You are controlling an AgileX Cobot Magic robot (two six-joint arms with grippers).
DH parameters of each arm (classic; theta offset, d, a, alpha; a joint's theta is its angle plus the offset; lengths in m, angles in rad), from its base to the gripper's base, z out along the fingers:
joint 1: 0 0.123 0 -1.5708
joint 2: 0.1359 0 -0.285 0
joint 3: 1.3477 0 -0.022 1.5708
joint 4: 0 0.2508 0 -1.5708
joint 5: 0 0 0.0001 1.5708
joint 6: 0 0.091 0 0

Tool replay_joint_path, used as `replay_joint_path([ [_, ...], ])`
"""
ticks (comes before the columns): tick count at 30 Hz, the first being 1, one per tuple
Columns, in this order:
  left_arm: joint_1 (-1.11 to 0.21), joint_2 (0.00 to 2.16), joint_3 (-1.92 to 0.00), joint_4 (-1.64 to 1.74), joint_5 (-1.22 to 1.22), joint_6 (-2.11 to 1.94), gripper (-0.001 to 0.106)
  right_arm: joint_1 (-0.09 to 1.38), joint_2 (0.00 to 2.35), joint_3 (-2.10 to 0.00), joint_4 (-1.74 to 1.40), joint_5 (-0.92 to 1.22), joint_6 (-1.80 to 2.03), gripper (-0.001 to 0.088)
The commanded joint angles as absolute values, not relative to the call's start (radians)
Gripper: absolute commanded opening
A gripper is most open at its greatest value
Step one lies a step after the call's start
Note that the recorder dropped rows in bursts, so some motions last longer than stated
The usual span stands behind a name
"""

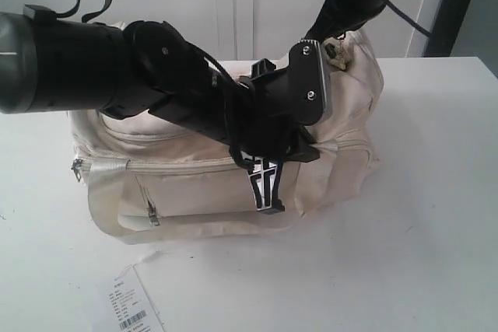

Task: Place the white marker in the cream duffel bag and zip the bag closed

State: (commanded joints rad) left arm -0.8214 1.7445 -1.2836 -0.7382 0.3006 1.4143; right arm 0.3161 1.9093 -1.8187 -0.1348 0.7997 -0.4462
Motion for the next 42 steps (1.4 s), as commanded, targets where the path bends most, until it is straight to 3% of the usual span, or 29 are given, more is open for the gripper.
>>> replay_joint_path([
  [29,-0.821,1.744,-1.284,-0.764,0.304,1.410,0.000,0.296,2.005,-1.819,-0.135,0.480,-0.442,0.0002],
  [32,-0.821,1.744,-1.284,-0.780,0.291,1.410,0.015,0.296,2.003,-1.819,-0.135,0.478,-0.442,0.0087],
  [36,-0.821,1.744,-1.284,-0.824,0.262,1.408,0.053,0.296,1.997,-1.819,-0.127,0.492,-0.439,0.0349],
  [38,-0.821,1.744,-1.284,-0.852,0.239,1.406,0.066,0.298,1.995,-1.819,-0.127,0.508,-0.418,0.0469],
  [40,-0.821,1.744,-1.284,-0.856,0.213,1.388,0.072,0.298,1.988,-1.819,-0.131,0.529,-0.391,0.0550],
  [42,-0.821,1.744,-1.284,-0.858,0.189,1.365,0.072,0.298,1.978,-1.819,-0.131,0.559,-0.380,0.0560],
])
